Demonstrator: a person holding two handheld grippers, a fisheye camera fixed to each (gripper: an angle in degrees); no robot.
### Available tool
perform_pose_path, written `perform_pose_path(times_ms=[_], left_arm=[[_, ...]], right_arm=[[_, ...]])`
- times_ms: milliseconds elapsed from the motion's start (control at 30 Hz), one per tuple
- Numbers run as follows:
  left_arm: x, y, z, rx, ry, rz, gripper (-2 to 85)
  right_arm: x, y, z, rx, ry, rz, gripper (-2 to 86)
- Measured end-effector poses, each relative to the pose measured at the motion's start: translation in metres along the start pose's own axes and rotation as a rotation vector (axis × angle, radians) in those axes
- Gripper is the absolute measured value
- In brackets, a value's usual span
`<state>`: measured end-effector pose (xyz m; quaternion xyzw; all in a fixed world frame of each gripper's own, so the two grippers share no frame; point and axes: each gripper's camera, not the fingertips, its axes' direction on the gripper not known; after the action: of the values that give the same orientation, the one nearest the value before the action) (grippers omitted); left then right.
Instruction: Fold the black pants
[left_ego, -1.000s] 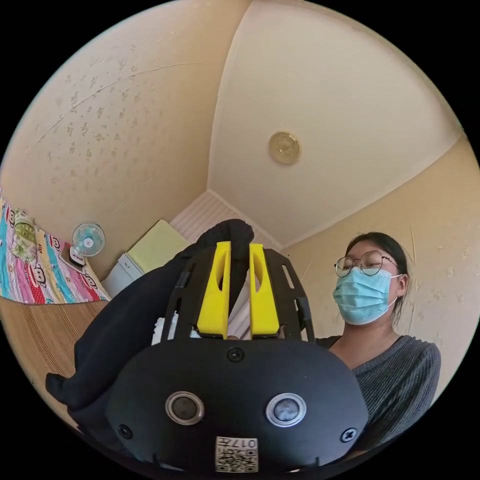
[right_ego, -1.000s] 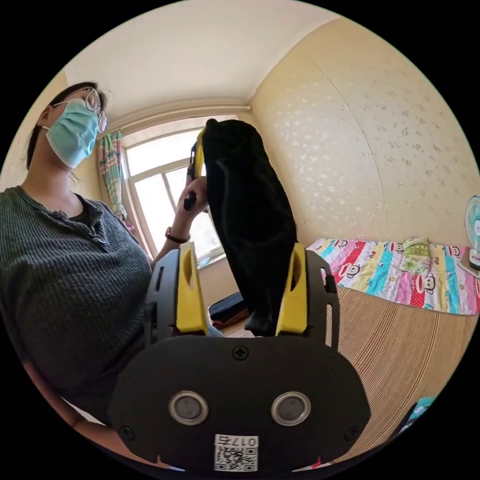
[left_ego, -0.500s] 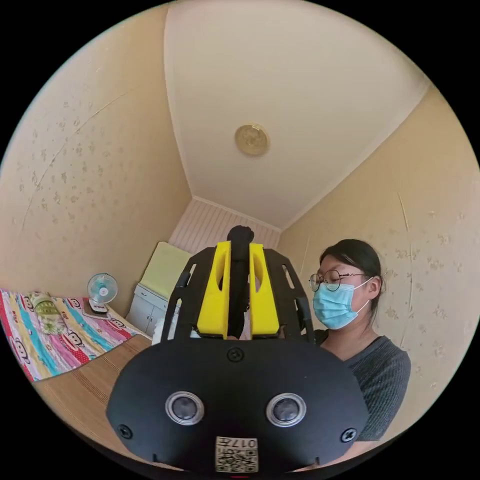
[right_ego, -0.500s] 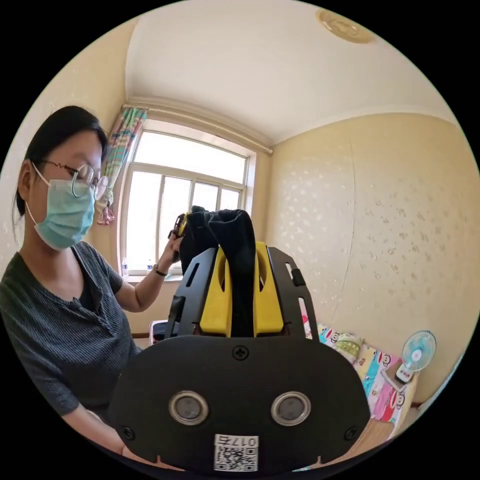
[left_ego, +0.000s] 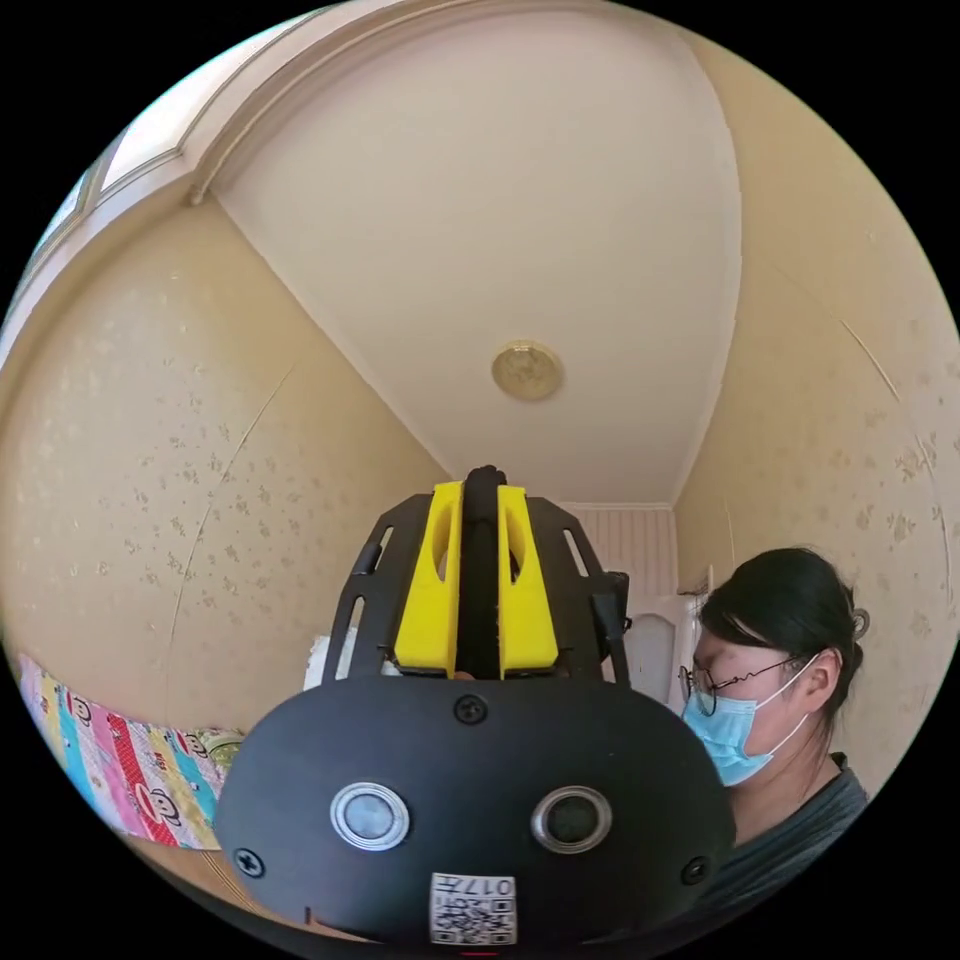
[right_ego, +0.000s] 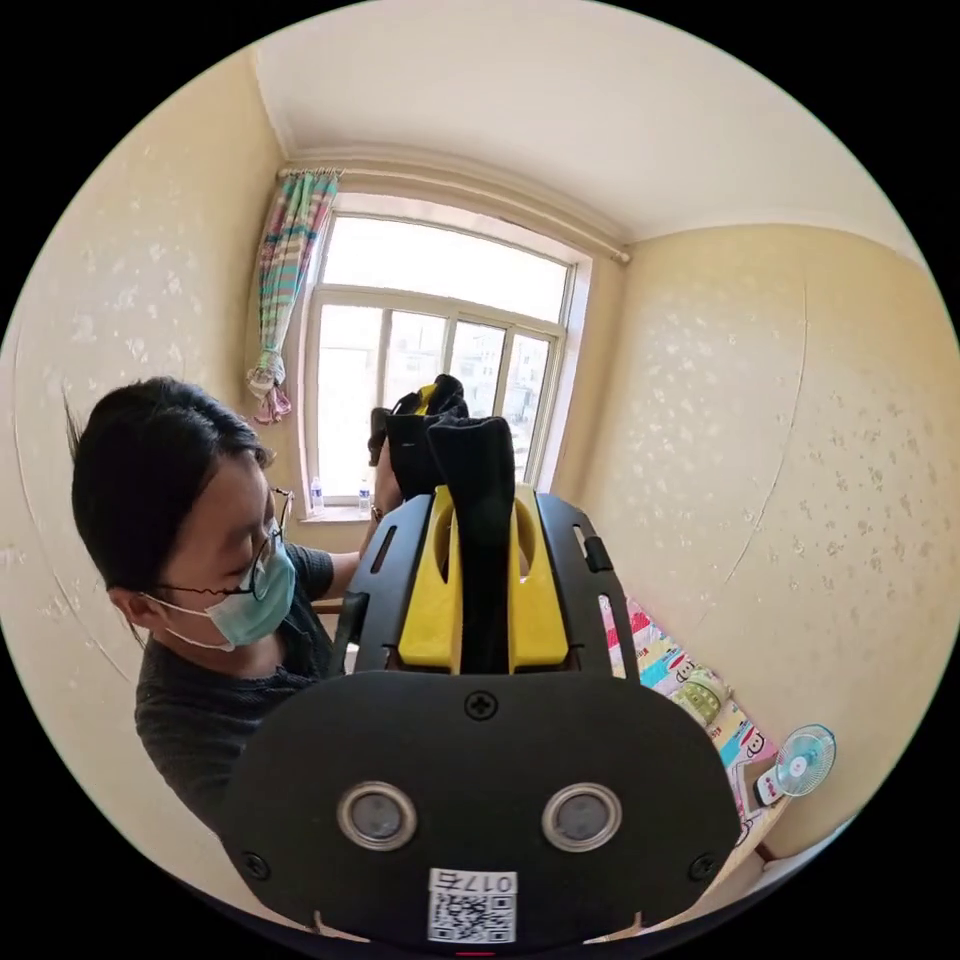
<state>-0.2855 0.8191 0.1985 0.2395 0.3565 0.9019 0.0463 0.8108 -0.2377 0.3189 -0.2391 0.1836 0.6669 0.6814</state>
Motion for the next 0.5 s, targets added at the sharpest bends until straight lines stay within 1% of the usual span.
perform_pose_path(times_ms=[100,167,200,233,267,300,333,367,400,433,467,500], left_arm=[[-0.029,0.007,0.012,-0.009,-0.095,0.015,5.4],[-0.069,0.024,0.023,-0.026,-0.189,-0.008,4.0],[-0.082,0.029,0.028,-0.038,-0.22,-0.016,3.5],[-0.113,0.037,0.043,-0.076,-0.291,-0.04,1.4],[-0.153,0.046,0.061,-0.108,-0.373,-0.075,0.1],[-0.176,0.05,0.071,-0.128,-0.413,-0.101,-0.2],[-0.231,0.059,0.095,-0.176,-0.49,-0.146,-0.5],[-0.294,0.067,0.125,-0.234,-0.585,-0.182,-0.7],[-0.328,0.072,0.14,-0.262,-0.635,-0.191,-0.6],[-0.398,0.084,0.169,-0.323,-0.727,-0.179,-0.6],[-0.468,0.099,0.187,-0.407,-0.82,-0.197,-0.3],[-0.502,0.109,0.188,-0.451,-0.869,-0.247,-0.2]], right_arm=[[0.045,0.019,0.022,-0.046,-0.018,0.084,8.0],[0.083,0.031,0.044,-0.105,0.036,0.135,7.9],[0.118,0.038,0.062,-0.138,0.083,0.183,7.8],[0.163,0.046,0.086,-0.166,0.128,0.242,7.8],[0.189,0.049,0.099,-0.184,0.149,0.272,7.8],[0.247,0.056,0.13,-0.22,0.204,0.344,7.8],[0.315,0.065,0.165,-0.259,0.262,0.436,8.1],[0.351,0.07,0.184,-0.275,0.288,0.471,8.2],[0.42,0.085,0.22,-0.285,0.325,0.528,8.6],[0.479,0.112,0.253,-0.293,0.355,0.589,9.0],[0.503,0.129,0.267,-0.334,0.376,0.641,9.2],[0.542,0.172,0.29,-0.426,0.438,0.807,9.9]])
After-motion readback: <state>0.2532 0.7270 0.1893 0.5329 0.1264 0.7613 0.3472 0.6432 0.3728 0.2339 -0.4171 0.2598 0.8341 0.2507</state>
